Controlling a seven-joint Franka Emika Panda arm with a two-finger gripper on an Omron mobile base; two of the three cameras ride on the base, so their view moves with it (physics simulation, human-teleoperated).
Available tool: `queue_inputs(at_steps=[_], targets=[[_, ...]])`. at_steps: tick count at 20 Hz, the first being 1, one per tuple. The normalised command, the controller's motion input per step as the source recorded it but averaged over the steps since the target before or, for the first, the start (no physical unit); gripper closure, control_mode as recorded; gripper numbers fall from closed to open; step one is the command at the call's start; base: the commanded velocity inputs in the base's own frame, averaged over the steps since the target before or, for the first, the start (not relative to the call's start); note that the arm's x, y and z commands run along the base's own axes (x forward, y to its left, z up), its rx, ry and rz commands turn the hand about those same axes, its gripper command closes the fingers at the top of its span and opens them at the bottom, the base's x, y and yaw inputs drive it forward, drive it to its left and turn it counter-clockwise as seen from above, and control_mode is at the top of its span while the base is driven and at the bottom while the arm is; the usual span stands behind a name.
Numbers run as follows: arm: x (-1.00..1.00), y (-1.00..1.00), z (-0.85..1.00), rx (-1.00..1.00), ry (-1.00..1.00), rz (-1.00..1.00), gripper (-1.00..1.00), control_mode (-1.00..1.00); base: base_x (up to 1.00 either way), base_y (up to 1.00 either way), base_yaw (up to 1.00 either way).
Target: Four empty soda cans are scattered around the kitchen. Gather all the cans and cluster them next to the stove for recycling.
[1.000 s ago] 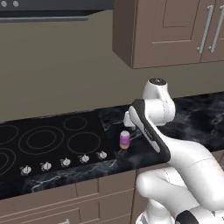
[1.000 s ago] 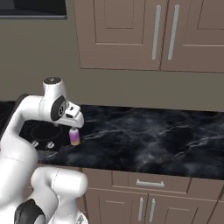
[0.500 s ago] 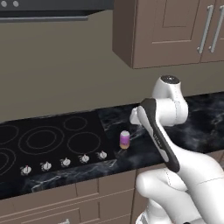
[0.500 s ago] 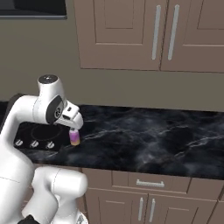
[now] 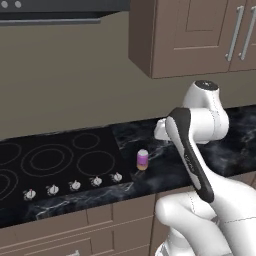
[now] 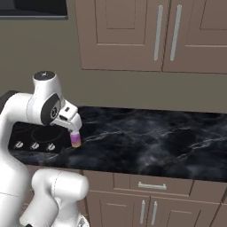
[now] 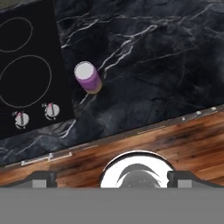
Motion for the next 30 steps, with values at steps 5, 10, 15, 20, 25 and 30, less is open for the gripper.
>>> queue_inputs(at_steps=[5, 10, 15, 20, 25, 30], targets=[[-0.21, 0.0, 0.04, 0.01, 0.03, 0.0, -1.0, 1.0, -0.09, 0.0, 0.0], [0.0, 0.0, 0.0, 0.0, 0.0, 0.0, -1.0, 1.0, -0.51, -0.03, 0.0], [0.0, 0.0, 0.0, 0.0, 0.0, 0.0, -1.0, 1.0, -0.7, -0.08, 0.0], [0.0, 0.0, 0.0, 0.0, 0.0, 0.0, -1.0, 1.0, -0.64, -0.39, 0.0], [0.0, 0.0, 0.0, 0.0, 0.0, 0.0, -1.0, 1.0, -0.28, -0.98, 0.05], [0.0, 0.0, 0.0, 0.0, 0.0, 0.0, -1.0, 1.0, -0.21, -1.0, 0.03]])
